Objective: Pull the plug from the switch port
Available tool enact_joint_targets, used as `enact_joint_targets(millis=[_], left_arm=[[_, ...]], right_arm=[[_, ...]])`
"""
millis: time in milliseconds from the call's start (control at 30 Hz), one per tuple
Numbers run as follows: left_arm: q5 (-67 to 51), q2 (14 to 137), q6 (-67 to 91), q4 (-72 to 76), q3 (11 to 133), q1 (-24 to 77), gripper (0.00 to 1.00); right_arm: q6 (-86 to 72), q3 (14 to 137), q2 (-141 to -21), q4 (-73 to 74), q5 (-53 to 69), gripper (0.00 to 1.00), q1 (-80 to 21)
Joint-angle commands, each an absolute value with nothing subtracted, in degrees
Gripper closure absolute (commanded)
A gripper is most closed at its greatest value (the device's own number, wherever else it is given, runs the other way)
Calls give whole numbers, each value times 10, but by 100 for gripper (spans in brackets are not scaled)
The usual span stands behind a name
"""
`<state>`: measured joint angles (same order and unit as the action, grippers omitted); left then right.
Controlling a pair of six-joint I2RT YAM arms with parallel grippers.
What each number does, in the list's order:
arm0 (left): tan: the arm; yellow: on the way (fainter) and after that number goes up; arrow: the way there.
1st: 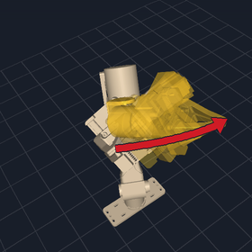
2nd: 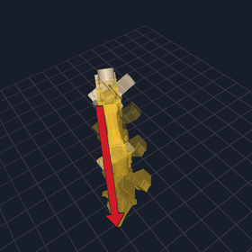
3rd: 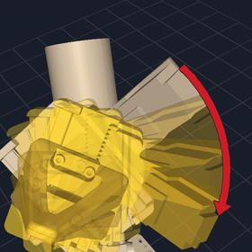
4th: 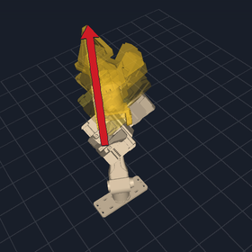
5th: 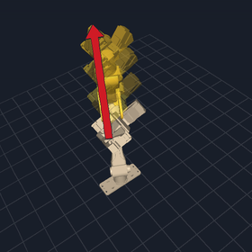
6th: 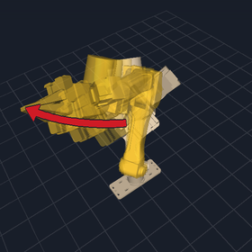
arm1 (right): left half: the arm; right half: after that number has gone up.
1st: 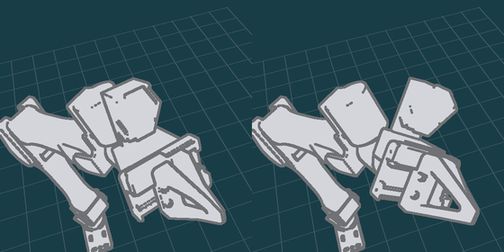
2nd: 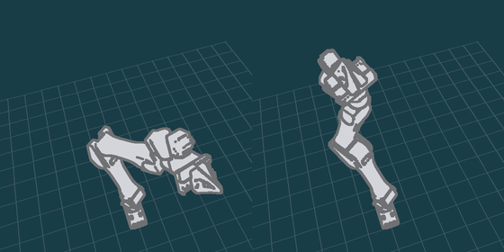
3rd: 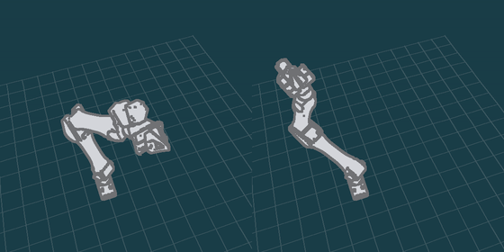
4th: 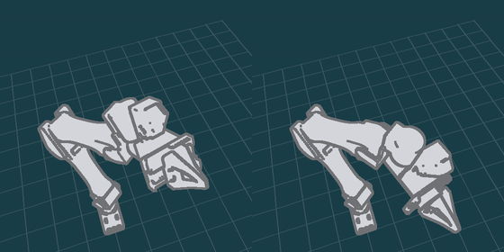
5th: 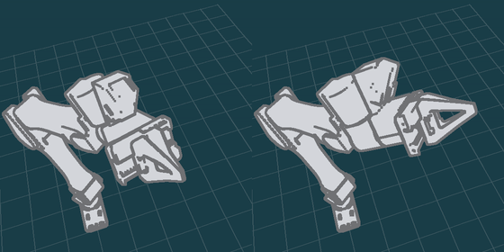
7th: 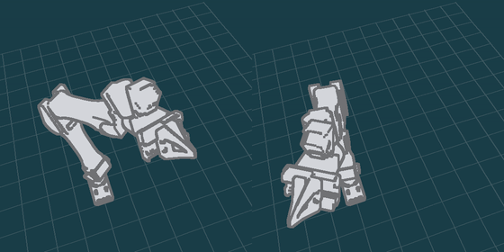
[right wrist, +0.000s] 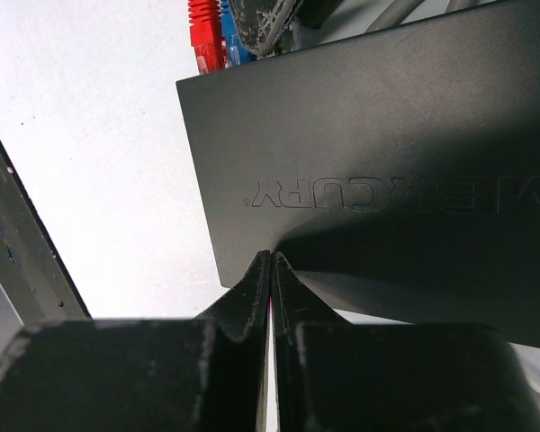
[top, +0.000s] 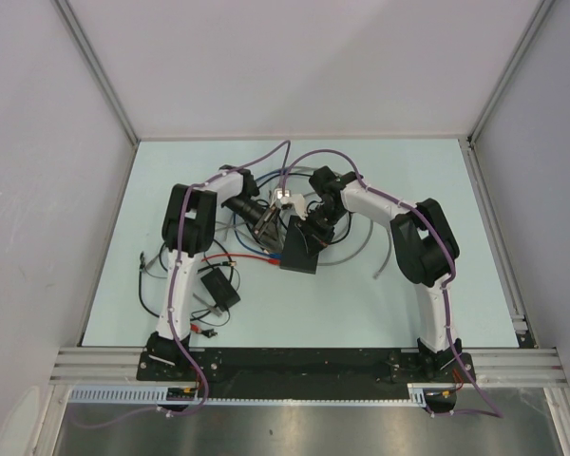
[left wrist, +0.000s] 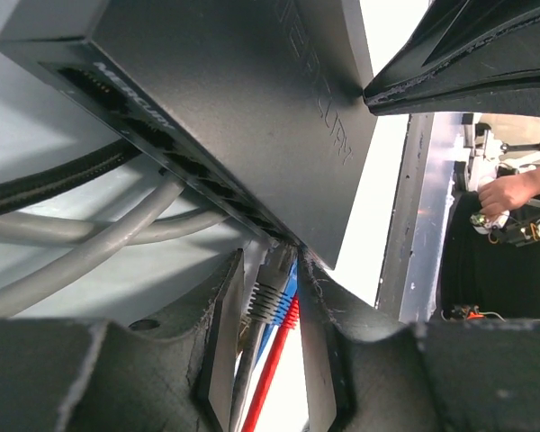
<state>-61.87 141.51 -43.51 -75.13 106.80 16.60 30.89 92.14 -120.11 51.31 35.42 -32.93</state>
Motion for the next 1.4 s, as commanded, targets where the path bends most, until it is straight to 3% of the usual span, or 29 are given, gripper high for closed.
enact_joint_targets(millis=[0,367,433,533,833,1067,1367], left_arm=[[-633,1423,-446,-756,1081,173,65],[-630,1427,-439,-757,1085,180,72],[-630,1430,-435,-756,1087,180,86],[-626,1428,-418,-747,1089,180,98],[-586,1438,-458,-794,1142,180,100],[-608,1428,-525,-839,1087,180,100],[-620,1455,-479,-831,1190,172,100]], right_arm=[[324,902,-1230,506,296,97,-334],[324,897,-1227,502,293,97,-335],[324,897,-1227,502,294,97,-336],[324,897,-1227,500,294,97,-337],[325,898,-1230,497,292,97,-340],[325,901,-1231,495,286,97,-340],[324,903,-1235,496,287,97,-341]])
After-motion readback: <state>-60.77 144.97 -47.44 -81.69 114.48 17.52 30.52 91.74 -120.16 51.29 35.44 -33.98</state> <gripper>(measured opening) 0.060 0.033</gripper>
